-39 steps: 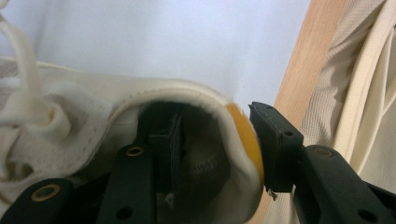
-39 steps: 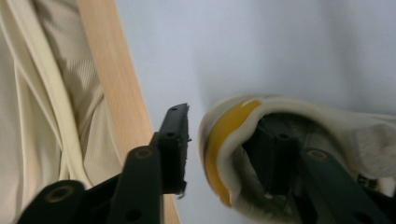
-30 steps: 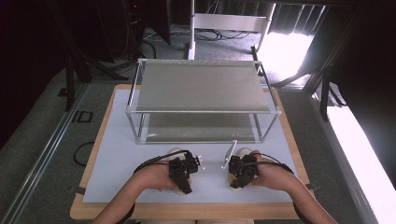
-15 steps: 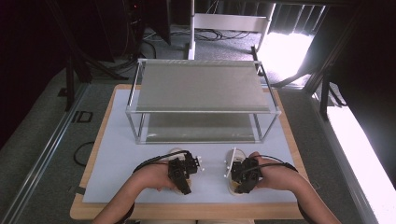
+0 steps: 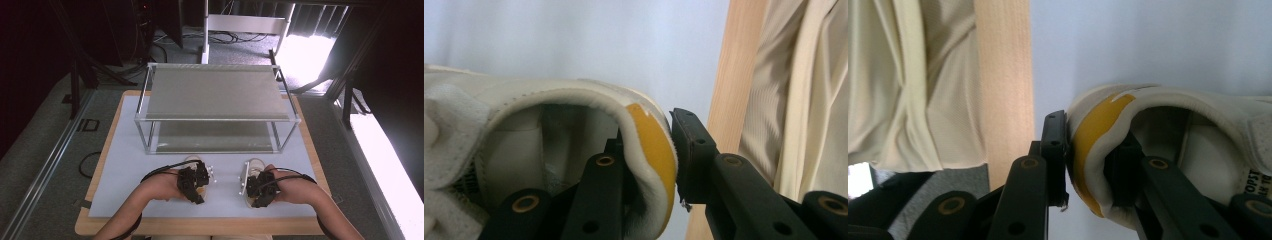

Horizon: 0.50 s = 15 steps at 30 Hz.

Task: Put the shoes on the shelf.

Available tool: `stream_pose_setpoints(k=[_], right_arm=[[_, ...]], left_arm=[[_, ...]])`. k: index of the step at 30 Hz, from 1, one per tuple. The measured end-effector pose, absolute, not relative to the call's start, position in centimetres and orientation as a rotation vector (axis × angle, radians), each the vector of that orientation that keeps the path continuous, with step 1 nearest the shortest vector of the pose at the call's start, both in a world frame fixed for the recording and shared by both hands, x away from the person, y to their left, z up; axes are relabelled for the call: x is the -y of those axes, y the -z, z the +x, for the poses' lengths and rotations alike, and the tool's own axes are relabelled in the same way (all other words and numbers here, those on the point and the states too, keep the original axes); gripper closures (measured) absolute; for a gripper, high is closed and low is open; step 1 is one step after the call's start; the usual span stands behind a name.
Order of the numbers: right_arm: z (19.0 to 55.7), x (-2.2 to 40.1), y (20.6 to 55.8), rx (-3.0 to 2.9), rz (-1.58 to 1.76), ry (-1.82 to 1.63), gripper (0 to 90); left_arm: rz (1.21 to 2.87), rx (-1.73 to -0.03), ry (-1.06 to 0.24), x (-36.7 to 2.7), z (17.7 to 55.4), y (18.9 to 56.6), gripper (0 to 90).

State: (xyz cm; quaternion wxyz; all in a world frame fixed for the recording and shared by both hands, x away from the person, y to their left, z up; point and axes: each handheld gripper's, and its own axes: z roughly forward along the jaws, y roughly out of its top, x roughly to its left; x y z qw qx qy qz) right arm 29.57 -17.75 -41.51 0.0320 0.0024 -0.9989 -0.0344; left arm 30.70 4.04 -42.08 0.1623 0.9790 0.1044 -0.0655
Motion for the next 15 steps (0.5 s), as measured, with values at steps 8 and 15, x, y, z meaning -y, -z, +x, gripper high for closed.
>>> stream_pose_setpoints(k=[8,15], right_arm=[[30.6,17.8,39.6,3.153,0.027,0.221,74.9],[32.3,18.0,38.3,3.199,0.020,0.224,74.8]], left_arm=[[2.692,-0.235,0.040,-2.9,32.1,41.8,75.9],[2.639,-0.139,0.019,-0.7,33.9,41.5,75.2]])
